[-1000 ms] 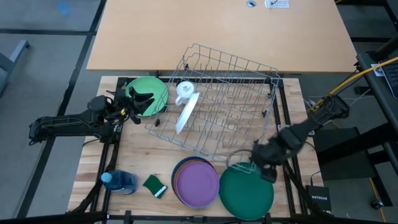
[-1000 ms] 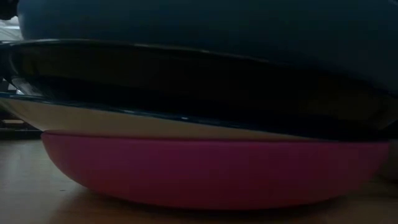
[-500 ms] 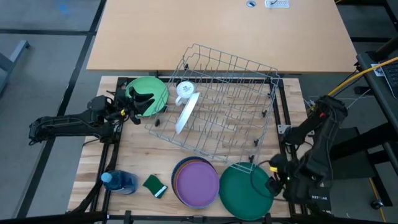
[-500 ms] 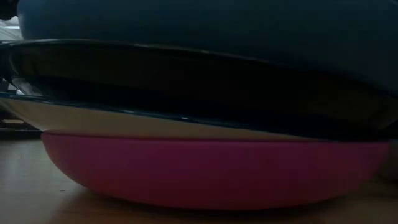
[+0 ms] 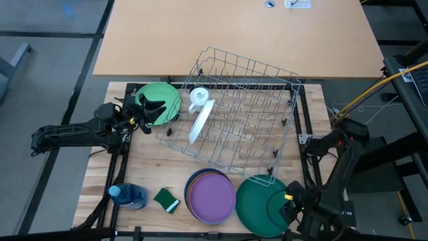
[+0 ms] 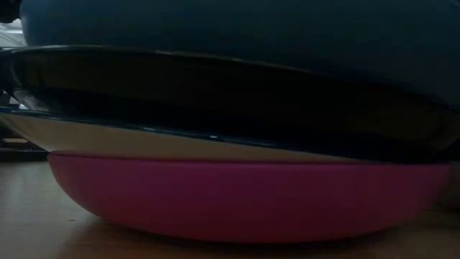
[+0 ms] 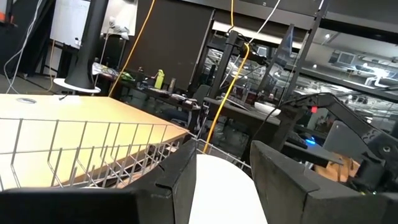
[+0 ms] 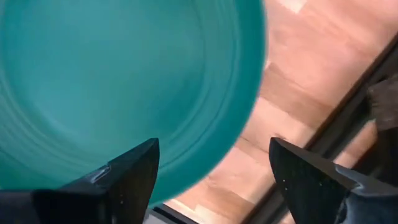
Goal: Sort dishes
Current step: Put the dark green plate in the dish rack
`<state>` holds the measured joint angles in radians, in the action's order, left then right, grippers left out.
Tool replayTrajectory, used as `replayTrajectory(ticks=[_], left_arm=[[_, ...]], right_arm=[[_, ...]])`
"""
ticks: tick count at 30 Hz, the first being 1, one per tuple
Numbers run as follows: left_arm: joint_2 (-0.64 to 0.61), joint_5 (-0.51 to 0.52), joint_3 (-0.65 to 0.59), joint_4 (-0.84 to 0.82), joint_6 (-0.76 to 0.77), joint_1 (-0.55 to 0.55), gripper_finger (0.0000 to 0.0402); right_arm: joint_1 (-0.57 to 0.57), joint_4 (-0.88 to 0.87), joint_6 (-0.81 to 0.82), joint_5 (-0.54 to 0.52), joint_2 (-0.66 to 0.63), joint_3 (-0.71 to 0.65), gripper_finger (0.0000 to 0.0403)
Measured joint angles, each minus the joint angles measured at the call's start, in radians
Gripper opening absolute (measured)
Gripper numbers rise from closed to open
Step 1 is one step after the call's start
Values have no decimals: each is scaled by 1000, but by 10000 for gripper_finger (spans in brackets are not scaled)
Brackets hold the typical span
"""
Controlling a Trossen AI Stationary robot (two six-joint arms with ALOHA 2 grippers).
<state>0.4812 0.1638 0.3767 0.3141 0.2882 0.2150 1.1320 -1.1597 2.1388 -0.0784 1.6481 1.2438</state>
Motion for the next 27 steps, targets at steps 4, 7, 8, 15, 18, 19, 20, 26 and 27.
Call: replayTrajectory(ticks=[4, 7, 8, 15, 18, 19, 20, 26, 27], left_arm=[[0, 0, 0, -12, 0, 0, 141], [0, 0, 0, -22, 0, 0, 141], [0, 0, 0, -22, 0, 0, 141], [-1, -8, 0, -27, 0, 0, 141], [-1, -8, 0, -36, -5, 0, 141], [-1, -8, 0, -42, -7, 0, 141], [-1, -8, 0, -50, -7, 0, 141], [0, -8, 0, -51, -8, 0, 141], [0, -8, 0, -51, -7, 0, 141]], right_arm=[[1, 11, 59, 0, 45, 0, 305], [1, 11, 83, -1, 67, 0, 305], [1, 11, 89, -2, 71, 0, 305], [14, 48, 186, -9, 89, -27, 305], [18, 90, 214, -8, 90, -50, 305], [22, 97, 217, -9, 90, -57, 305], [20, 107, 217, -9, 90, -63, 305], [19, 169, 216, -9, 90, -95, 305], [19, 180, 215, -10, 90, -97, 305]])
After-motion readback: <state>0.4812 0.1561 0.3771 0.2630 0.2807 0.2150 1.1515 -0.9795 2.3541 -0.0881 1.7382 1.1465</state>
